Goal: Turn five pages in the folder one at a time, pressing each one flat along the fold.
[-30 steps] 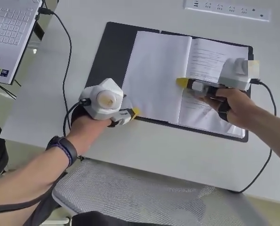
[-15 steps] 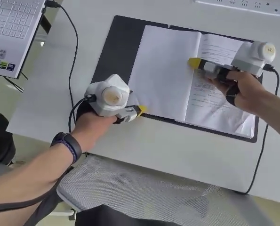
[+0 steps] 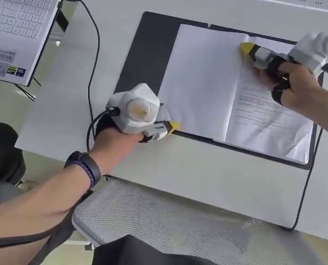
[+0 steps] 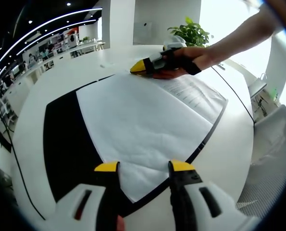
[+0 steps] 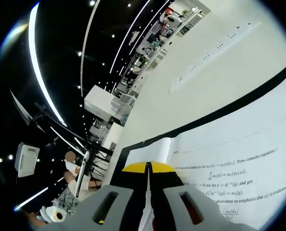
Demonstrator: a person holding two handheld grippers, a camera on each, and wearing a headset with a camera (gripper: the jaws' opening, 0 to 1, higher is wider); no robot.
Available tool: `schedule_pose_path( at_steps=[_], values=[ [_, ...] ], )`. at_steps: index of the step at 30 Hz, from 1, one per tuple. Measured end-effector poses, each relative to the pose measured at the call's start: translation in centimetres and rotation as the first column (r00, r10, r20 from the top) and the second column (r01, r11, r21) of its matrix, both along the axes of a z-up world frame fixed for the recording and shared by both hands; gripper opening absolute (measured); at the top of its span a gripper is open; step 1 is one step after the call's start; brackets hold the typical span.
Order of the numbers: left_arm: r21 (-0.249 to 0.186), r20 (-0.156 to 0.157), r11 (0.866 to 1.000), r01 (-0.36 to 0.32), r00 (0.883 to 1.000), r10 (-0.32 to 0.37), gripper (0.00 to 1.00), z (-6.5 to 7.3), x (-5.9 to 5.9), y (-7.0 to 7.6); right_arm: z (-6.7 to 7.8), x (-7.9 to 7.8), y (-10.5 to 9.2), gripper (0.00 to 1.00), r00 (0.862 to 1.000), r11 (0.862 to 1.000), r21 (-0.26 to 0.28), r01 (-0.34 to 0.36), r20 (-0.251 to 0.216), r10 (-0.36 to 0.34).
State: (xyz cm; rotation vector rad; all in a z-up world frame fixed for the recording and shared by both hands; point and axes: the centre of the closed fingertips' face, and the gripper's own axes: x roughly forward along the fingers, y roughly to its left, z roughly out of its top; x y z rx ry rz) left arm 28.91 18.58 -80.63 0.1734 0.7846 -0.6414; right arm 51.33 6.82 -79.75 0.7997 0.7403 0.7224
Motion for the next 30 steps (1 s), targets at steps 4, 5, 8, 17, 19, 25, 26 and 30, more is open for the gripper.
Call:
schedule_pose_path(
  at_steps=[4,5,8,17,19,25,26,30],
  values=[
    [-0.002,0.000,1.000,0.002,1.000,-0.002,0.38,-0.1,0.1,0.1,-0.2,1.6,0.1,0.00,1.000,1.000,-0.016,0.004,-0.003,-0.004],
    [-0.003,0.000,1.000,0.001,1.000,-0.001,0.38,-0.1,0.1,0.1,-0.3,1.8,0.0,0.00,1.000,1.000,-0.017,0.010,-0.007,-0.010],
    [-0.003,0.001,1.000,-0.001,1.000,0.001,0.38,-0.2,0.2,0.1,-0.5,3.0,-0.3,0.00,0.998,0.999,0.001,0.053,-0.030,-0.053],
    [-0.005,-0.003,1.000,0.000,1.000,0.000,0.39,-0.2,0.2,0.1,-0.8,4.9,-0.2,0.00,0.997,0.998,-0.012,0.064,-0.035,-0.065],
    [-0.003,-0.002,1.000,-0.001,1.000,0.001,0.38,-0.3,0.3,0.2,-0.8,4.8,-0.2,0.00,0.998,0.998,-0.014,0.054,-0.031,-0.055],
    [-0.003,-0.003,1.000,-0.002,1.000,0.002,0.38,-0.4,0.3,0.3,-0.9,4.5,-0.2,0.00,0.999,0.999,-0.006,0.046,-0.030,-0.046],
    [-0.005,-0.004,1.000,-0.005,1.000,0.005,0.38,-0.3,0.3,0.3,-0.9,4.3,-0.2,0.00,0.999,0.999,-0.002,0.040,-0.026,-0.040],
    [-0.006,-0.004,1.000,-0.006,1.000,0.006,0.39,-0.3,0.3,0.2,-1.0,3.1,-0.1,0.00,1.000,1.000,0.011,-0.003,-0.019,0.003]
  ],
)
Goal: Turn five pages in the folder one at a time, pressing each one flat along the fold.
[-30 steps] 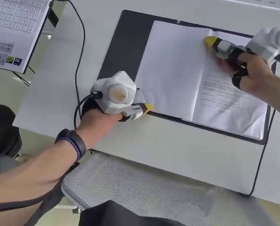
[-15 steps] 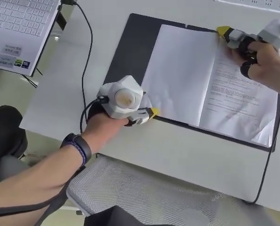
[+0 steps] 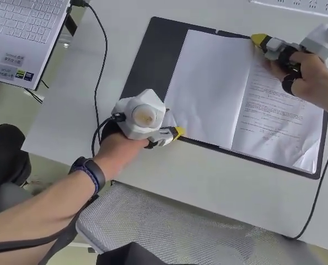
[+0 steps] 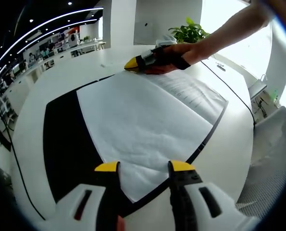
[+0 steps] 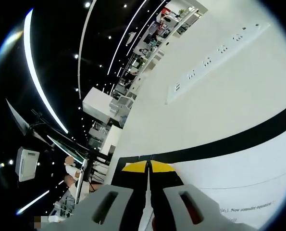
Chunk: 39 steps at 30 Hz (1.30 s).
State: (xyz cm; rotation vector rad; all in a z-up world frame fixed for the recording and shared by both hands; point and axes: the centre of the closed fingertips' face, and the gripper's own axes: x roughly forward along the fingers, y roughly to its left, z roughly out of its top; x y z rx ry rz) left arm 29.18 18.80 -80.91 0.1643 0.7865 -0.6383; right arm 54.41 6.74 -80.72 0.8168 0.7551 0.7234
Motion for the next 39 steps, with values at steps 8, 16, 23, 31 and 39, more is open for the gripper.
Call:
schedule_pose_path(
  at_steps=[8,16,23,31,39],
  values=[
    [0.000,0.002,1.000,0.002,1.000,-0.002,0.38,0.1,-0.1,0.0,0.0,-3.4,0.2,0.00,0.994,0.994,-0.029,-0.106,0.039,0.107],
    [0.003,0.004,1.000,0.003,1.000,-0.003,0.38,0.2,-0.2,-0.1,1.1,-8.1,0.9,0.00,0.983,0.985,-0.015,-0.171,0.059,0.172],
    [0.003,0.004,1.000,0.003,1.000,-0.003,0.39,0.2,-0.2,-0.2,1.3,-10.2,0.8,0.00,0.974,0.975,-0.004,-0.220,0.061,0.220],
    [0.002,0.007,1.000,0.007,1.000,-0.007,0.39,0.3,-0.3,-0.2,0.9,-14.4,0.9,0.00,0.960,0.961,-0.003,-0.275,0.057,0.275],
    [0.000,0.011,1.000,0.003,1.000,-0.003,0.40,0.3,-0.3,-0.2,1.5,-19.3,1.6,0.00,0.949,0.950,0.004,-0.311,0.045,0.311]
  ],
)
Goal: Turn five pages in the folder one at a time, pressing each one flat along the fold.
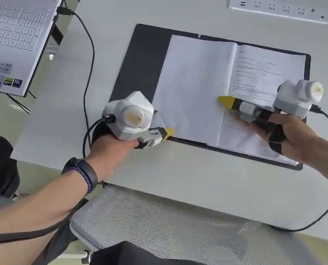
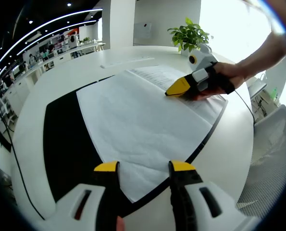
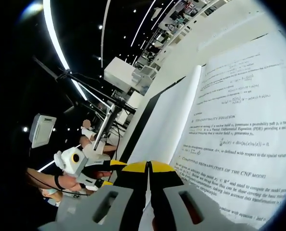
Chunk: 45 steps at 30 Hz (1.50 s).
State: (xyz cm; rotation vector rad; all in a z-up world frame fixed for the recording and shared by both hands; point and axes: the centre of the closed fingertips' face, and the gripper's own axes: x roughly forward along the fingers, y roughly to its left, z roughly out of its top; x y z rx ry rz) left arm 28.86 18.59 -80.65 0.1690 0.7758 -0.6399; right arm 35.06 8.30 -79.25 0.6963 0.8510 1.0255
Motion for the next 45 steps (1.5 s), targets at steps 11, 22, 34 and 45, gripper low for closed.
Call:
schedule_pose_path(
  at_steps=[11,22,34,45],
  values=[
    [0.004,0.003,1.000,0.007,1.000,-0.007,0.40,-0.2,0.0,0.0,0.4,-5.1,0.4,0.00,1.000,1.000,0.001,-0.016,-0.026,0.016],
    [-0.004,0.007,1.000,0.000,1.000,0.000,0.40,-0.4,0.1,0.1,0.4,-8.0,0.4,0.00,0.998,1.000,-0.004,-0.004,-0.060,0.004],
    [-0.002,0.010,1.000,0.009,1.000,-0.009,0.40,-0.5,0.0,0.0,0.3,-9.0,0.2,0.00,0.998,1.000,-0.022,-0.013,-0.068,0.012],
    [0.009,0.002,1.000,0.014,1.000,-0.014,0.40,-0.4,0.0,-0.1,0.1,-8.9,0.0,0.00,0.997,0.999,-0.036,-0.014,-0.077,0.011]
  ],
)
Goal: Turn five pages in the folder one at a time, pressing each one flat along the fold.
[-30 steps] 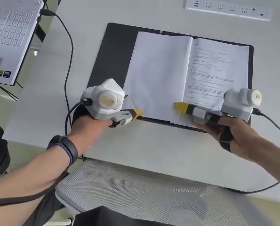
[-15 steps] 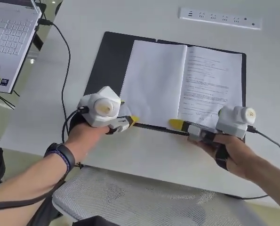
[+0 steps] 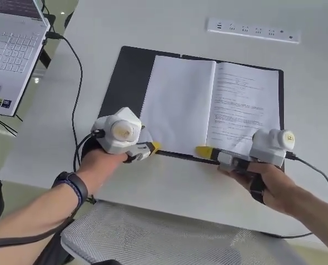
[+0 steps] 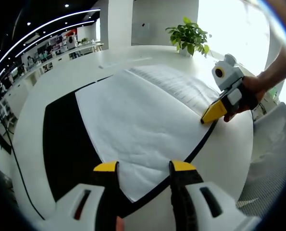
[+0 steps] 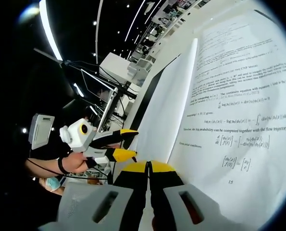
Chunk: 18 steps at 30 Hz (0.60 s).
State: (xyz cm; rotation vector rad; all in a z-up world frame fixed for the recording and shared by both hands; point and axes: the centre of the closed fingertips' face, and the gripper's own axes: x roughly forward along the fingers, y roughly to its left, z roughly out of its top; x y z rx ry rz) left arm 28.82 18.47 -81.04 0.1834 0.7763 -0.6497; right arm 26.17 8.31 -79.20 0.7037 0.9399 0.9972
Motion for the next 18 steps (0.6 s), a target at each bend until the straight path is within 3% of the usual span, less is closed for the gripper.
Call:
schedule_pose_path(
  at_steps=[7,10,12,18],
  values=[
    [-0.010,-0.025,1.000,-0.003,1.000,0.003,0.43,0.1,-0.1,0.0,0.3,-0.3,-0.1,0.00,1.000,0.999,-0.036,-0.013,0.013,0.013],
    [-0.017,-0.039,1.000,-0.001,0.999,0.001,0.47,0.3,-0.2,-0.2,1.0,-0.4,-0.3,0.09,0.999,0.999,-0.040,-0.024,0.029,0.026],
    [-0.052,-0.050,0.999,-0.009,0.999,0.007,0.50,0.8,-0.4,-0.5,1.4,-0.4,-0.5,0.14,0.998,0.998,-0.054,-0.032,0.048,0.035],
    [-0.071,-0.029,0.997,-0.029,0.999,0.027,0.53,2.2,0.1,-0.5,2.8,0.0,-1.6,0.17,0.994,0.997,-0.076,-0.022,0.103,0.030]
  ],
)
